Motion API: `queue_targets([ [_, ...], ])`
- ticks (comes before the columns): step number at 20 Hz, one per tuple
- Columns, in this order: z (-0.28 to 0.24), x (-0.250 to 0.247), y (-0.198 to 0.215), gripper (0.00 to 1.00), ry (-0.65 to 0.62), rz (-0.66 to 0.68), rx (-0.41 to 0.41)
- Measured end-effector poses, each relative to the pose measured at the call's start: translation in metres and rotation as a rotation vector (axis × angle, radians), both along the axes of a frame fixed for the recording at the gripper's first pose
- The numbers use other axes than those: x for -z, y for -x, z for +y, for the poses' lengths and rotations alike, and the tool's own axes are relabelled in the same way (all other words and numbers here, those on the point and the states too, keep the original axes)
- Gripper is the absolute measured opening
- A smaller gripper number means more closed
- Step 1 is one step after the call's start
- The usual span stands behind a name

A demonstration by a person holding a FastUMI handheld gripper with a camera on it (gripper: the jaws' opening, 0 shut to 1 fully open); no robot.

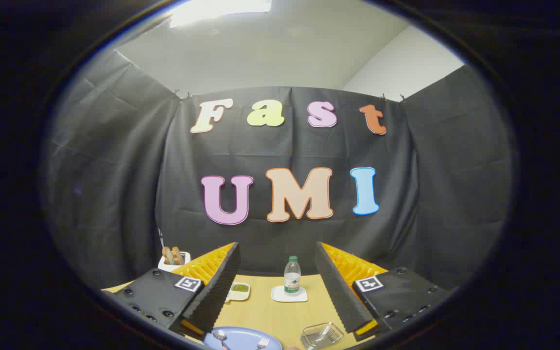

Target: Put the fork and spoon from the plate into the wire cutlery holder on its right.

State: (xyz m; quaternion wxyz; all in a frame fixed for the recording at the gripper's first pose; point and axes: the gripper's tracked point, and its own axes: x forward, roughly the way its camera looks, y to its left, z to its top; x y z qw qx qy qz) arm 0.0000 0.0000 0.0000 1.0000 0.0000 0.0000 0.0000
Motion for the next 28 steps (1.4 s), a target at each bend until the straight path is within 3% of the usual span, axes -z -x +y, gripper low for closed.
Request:
queue_targets([
  [17, 0.021, 0.018, -0.005, 0.99, 0.019, 0.050, -0.067],
  [28, 0.050, 0.116, 0.006, 0.99, 0.085, 0.346, -0.171],
])
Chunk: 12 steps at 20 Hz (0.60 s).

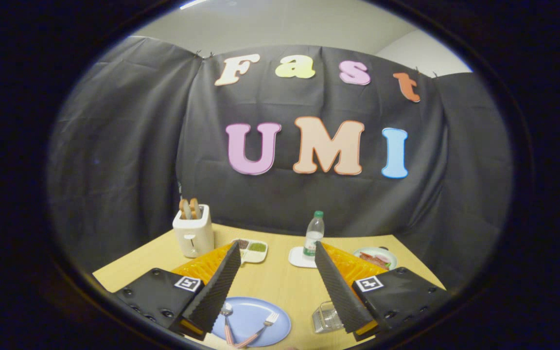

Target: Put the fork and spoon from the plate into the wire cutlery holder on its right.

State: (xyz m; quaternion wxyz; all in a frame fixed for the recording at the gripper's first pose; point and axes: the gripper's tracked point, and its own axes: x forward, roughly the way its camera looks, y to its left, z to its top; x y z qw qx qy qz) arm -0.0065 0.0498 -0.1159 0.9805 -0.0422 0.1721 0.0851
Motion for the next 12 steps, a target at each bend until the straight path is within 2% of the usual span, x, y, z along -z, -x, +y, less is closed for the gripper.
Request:
queue_targets([
  [12, -0.005, 0.150, 0.052, 0.99, 0.012, 0.484, 0.023],
])
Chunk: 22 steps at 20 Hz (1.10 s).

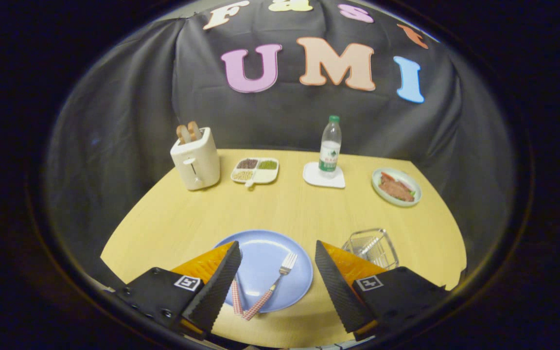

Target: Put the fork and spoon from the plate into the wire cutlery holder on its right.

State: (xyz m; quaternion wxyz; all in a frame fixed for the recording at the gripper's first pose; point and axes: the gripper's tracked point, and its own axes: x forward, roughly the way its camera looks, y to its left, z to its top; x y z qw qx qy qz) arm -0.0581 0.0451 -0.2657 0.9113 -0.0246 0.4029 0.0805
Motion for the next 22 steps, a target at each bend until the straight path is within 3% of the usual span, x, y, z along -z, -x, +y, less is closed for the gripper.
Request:
queue_targets([
  [16, 0.002, 0.094, 0.042, 0.95, 0.087, 0.264, -0.080],
  [21, 0.007, 0.113, 0.054, 0.70, 0.088, 0.309, -0.100],
  [22, 0.008, 0.113, 0.055, 0.58, 0.086, 0.316, -0.099],
])
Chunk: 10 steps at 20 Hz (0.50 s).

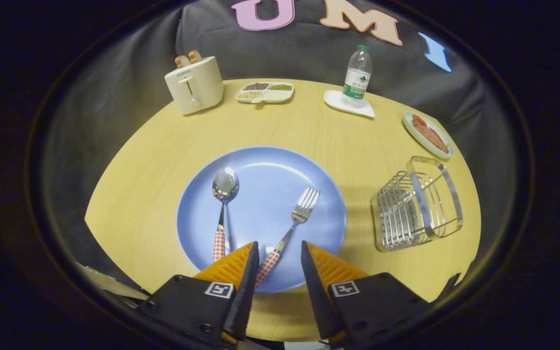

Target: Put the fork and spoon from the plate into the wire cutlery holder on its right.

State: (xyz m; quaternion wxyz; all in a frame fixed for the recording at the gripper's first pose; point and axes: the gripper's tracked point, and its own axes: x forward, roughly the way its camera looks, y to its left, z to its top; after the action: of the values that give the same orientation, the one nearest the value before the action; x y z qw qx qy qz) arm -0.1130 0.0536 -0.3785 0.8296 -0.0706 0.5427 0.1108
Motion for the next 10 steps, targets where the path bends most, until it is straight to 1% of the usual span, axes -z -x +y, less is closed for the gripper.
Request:
queue_targets([
  [5, 0.000, 0.010, 0.006, 0.57, 0.019, 0.027, -0.028],
  [10, -0.007, 0.014, 0.009, 0.38, 0.055, 0.039, -0.040],
])
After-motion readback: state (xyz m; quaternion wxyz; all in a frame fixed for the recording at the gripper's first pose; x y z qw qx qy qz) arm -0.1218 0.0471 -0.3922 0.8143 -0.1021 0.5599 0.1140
